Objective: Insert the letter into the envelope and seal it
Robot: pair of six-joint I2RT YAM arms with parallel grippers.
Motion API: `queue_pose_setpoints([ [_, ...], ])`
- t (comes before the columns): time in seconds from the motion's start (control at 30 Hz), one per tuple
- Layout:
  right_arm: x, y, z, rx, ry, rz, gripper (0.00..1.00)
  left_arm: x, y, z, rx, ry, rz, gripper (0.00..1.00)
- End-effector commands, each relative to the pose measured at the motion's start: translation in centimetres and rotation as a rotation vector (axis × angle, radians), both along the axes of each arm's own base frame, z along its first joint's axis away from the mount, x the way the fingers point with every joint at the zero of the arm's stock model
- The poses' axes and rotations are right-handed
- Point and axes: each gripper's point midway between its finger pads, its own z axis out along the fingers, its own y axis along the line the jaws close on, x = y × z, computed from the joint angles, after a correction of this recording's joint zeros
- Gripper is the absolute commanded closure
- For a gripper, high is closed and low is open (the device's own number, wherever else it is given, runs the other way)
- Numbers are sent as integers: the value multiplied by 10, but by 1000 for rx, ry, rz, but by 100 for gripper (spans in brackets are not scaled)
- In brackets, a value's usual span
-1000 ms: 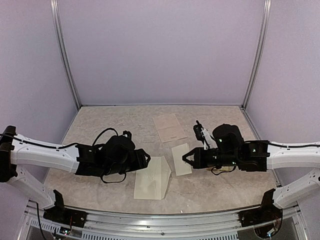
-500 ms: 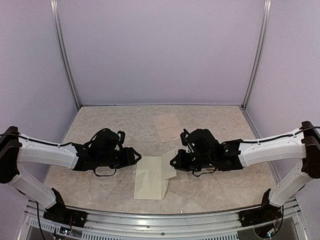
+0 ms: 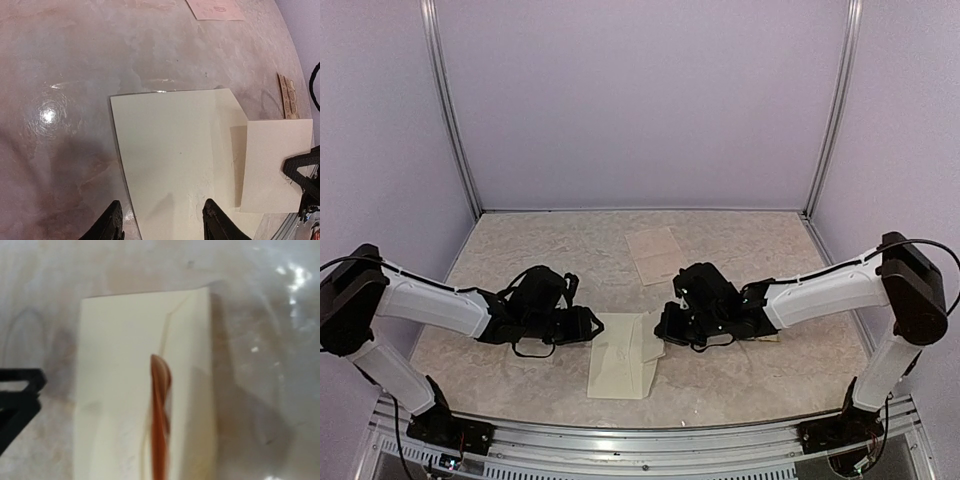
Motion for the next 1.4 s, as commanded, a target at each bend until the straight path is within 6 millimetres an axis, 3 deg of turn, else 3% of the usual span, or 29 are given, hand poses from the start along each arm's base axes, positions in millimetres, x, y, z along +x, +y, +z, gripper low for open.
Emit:
queue_pose_setpoints([
  [0.0, 11, 1, -5, 4, 17, -20, 100, 1, 4, -14, 30, 9, -5, 50],
  [0.13, 14, -8, -21, -43, 48, -38, 100, -2, 2, -24, 24, 32, -11, 51],
  [0.33, 13, -7, -33, -91, 79, -15, 100, -5, 2, -33, 25, 53, -17, 55],
  [0.6, 17, 1, -45, -119, 87, 9, 100, -10, 1, -41, 15, 80, -27, 69],
  [1.37, 23, 28, -59, -118, 94, 85, 100, -15, -1, -49, 15, 102, -47, 74],
])
